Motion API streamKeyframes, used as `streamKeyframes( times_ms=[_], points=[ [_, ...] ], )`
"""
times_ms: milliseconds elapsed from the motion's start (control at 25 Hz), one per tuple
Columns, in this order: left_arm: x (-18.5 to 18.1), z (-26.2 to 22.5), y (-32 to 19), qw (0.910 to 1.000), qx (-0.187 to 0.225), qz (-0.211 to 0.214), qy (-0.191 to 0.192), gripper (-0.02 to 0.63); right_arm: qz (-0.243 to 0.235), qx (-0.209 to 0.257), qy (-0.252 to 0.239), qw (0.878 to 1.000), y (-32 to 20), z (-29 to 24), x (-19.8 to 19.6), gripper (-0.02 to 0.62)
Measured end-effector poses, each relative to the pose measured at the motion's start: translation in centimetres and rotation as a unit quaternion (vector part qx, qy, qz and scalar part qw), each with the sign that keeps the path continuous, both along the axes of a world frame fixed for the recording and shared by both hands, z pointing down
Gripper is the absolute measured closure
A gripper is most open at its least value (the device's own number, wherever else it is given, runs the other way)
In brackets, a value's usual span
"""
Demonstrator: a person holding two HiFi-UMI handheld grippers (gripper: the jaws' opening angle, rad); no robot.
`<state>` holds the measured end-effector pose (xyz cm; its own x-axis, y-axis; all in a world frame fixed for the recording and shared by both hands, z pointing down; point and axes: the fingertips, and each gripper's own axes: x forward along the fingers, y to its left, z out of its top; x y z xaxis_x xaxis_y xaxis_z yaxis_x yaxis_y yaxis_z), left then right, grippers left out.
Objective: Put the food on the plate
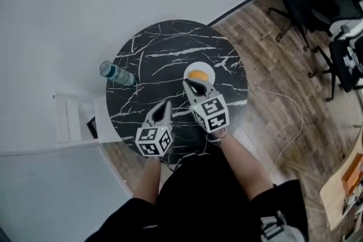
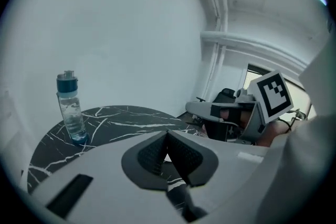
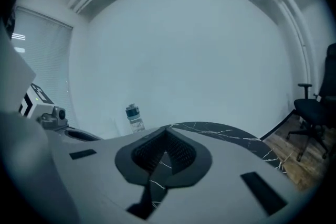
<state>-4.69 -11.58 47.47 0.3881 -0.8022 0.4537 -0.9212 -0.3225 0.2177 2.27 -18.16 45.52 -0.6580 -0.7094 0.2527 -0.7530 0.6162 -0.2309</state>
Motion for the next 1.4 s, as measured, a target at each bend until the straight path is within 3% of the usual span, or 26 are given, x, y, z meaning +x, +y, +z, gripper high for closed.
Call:
streamKeyframes(
  times_ms=[160,320,640,920,1080,1400],
  points=[
    [-1.8,-3.4,0.6,0.997,0.068,-0.027,-0.027,0.606,0.017,0.075,0.01,0.997,2.3,-4.2,-0.2,0.598],
    [-3.8,-8.1,1.4,0.9882,0.138,-0.061,-0.026,0.606,0.03,0.143,0.019,0.989,4.6,-8.3,0.0,0.598],
    [-4.8,-15.0,3.3,0.9704,0.23,-0.071,-0.02,0.606,0.068,0.216,0.024,0.974,8.3,-14.5,1.9,0.598],
    [-4.1,-15.2,5.2,0.9732,0.22,-0.066,-0.012,0.606,0.089,0.242,0.059,0.964,11.4,-17.2,3.0,0.598],
    [-2.6,-16.1,5.9,0.9727,0.228,-0.044,0.004,0.606,0.103,0.243,0.054,0.963,12.9,-17.8,3.3,0.599],
    [-1.2,-17.1,6.0,0.9697,0.244,-0.007,-0.002,0.606,0.15,0.237,0.049,0.959,13.5,-18.3,5.5,0.599]
  ],
)
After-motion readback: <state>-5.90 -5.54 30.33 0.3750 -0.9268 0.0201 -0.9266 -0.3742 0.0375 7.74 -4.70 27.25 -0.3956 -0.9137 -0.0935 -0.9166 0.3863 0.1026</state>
